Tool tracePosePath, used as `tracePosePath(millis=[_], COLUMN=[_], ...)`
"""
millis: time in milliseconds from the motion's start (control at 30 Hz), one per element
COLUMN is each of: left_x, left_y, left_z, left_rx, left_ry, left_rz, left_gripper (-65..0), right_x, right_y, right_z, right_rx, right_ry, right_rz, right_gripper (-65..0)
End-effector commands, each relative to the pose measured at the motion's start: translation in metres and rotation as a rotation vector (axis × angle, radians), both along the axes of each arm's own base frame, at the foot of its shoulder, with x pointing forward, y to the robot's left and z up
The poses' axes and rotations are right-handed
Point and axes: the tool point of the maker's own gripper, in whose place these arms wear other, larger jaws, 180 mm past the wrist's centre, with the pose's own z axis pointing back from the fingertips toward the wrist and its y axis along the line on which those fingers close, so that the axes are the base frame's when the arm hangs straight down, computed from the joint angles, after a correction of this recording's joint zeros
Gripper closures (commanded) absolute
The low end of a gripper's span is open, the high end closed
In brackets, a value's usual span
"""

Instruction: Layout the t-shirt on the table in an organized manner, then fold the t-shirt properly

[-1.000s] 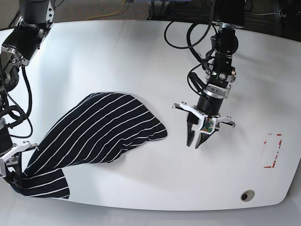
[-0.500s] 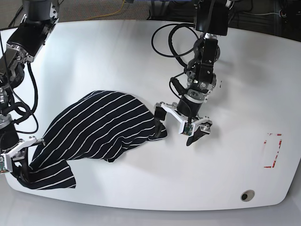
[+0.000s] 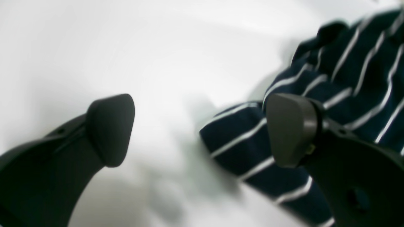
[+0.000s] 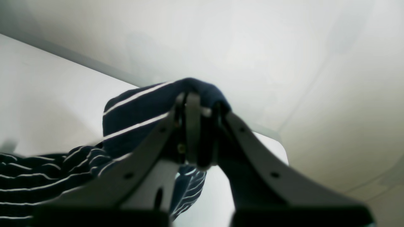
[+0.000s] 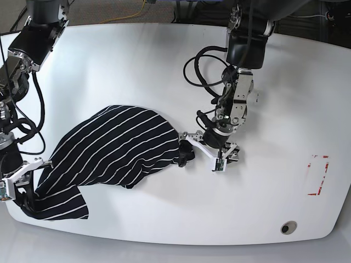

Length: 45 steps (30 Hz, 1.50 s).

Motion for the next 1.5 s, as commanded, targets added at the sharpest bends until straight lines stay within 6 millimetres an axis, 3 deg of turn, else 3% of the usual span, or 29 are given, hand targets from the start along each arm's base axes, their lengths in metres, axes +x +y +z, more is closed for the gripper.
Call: tracePosePath(millis=[0,100,467,767,967,1233,1467], left_x=[0.013,0.013,0.003,-0.012,-0.012,-0.01,0.002], left_y=[-0.003,0.004,-0.001,-0.025,-0.04,-0.044,-0.053], left_z=[0.02,0.018,-0.012,-0.032,-0.029,-0.025,-0.009], left_rx=[-0.092,-0.138,-0.24,-0.201,-0.211,-0.216,-0.228], left_ry=[-0.043,-0.027,0.114,0.197,0.226,0.218,0.187], left_rz=[0.023,0.042,0.063,-0.014,-0.043,-0.051,-0.065], left_gripper=[-63.4,-63.4,-63.3,-56.7,-56.6,-56.6,-56.6], right_x=[-0.001,-0.001,-0.001,-0.001,0.0,-0.001,-0.001], right_y=[0.0,0.0,0.0,0.001,0.005,0.006,0.006], right_z=[0.024,0.024,0.024,0.023,0.019,0.014,0.013], right_rx=[-0.01,-0.01,-0.01,-0.006,0.014,0.016,0.018], right_ry=[-0.075,-0.075,-0.075,-0.075,-0.073,-0.061,-0.061], right_rz=[0.011,0.011,0.011,0.012,0.015,0.016,0.017], right_gripper=[0.0,0.0,0.0,0.0,0.0,0.0,0.0])
